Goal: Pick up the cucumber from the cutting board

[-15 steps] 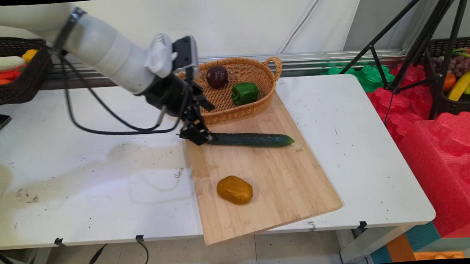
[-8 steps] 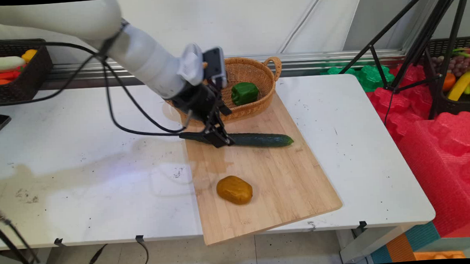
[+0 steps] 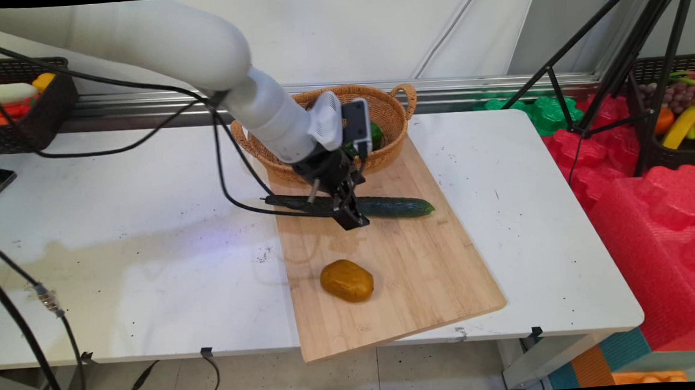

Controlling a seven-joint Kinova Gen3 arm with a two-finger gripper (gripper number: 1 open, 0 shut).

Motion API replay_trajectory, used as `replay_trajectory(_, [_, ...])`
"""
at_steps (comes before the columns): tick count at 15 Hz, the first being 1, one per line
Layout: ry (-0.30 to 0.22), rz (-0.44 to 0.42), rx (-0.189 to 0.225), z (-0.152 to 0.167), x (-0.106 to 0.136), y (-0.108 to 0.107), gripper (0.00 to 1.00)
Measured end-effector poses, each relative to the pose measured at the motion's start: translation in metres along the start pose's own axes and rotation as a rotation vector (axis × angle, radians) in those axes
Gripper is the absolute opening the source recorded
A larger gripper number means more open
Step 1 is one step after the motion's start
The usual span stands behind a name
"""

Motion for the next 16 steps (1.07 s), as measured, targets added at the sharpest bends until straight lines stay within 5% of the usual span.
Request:
replay_trajectory(14, [-0.041,0.071,0.018,0.069,0.010,-0.007,1.00])
replay_trajectory(15, [-0.041,0.074,0.022,0.071,0.010,-0.007,0.00])
replay_trajectory(16, [-0.040,0.079,0.025,0.072,0.010,-0.007,0.00])
